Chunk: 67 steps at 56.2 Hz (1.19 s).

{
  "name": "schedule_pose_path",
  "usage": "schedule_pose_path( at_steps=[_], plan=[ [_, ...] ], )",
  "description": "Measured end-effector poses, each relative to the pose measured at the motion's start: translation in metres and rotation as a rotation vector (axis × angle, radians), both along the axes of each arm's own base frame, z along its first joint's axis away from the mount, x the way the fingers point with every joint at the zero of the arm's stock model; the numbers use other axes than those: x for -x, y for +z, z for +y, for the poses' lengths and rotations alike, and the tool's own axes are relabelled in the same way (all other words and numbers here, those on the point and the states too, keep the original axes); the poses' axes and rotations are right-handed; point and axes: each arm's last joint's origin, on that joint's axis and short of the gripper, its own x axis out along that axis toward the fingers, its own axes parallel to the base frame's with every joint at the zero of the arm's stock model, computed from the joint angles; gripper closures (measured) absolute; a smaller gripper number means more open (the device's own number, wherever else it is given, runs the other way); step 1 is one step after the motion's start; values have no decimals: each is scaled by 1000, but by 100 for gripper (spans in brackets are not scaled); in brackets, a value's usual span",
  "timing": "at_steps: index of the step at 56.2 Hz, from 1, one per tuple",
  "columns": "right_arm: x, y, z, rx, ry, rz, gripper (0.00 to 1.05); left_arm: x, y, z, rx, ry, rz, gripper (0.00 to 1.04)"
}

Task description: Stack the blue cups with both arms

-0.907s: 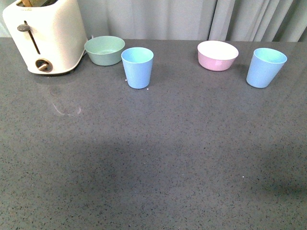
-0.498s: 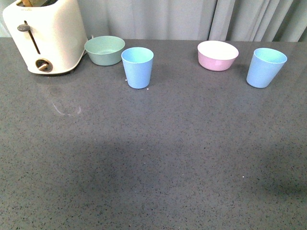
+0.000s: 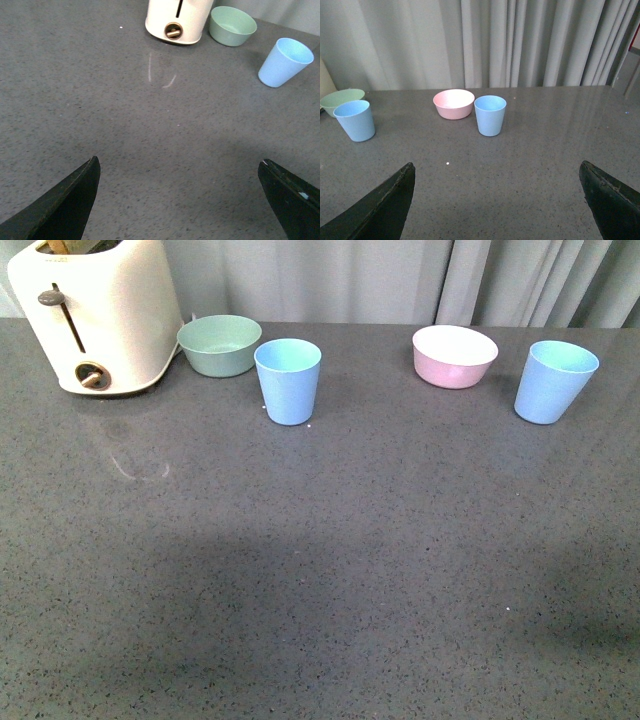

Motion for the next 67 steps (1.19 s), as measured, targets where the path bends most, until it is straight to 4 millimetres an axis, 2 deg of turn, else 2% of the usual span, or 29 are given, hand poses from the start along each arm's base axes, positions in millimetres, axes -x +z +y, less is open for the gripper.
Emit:
schedule_pose_path(
  at_steps=[6,13,14,16,20,25,32,44,56,67],
  plan=[
    [0,0,0,0,0,0,9,-29,18,-5,43,-8,-19,9],
    [0,0,0,0,0,0,9,-78,36,-12,66,-38,-25,9],
    [0,0,0,0,0,0,9,-80,36,-12,66,-39,-23,9],
    [0,0,0,0,0,0,9,-97,37,-16,64,-46,-2,9],
    [0,0,0,0,0,0,9,-139,35,-30,71,-76,70,9],
    [0,0,0,0,0,0,9,-169,32,-44,66,-90,111,9],
    [0,0,0,0,0,0,9,-216,25,-78,59,-133,186,9],
    [0,0,0,0,0,0,9,-262,16,-118,60,-168,258,9],
    [0,0,0,0,0,0,9,-303,3,-141,42,-153,314,9],
    [0,0,0,0,0,0,9,-330,-3,-160,20,-141,347,9]
  ],
)
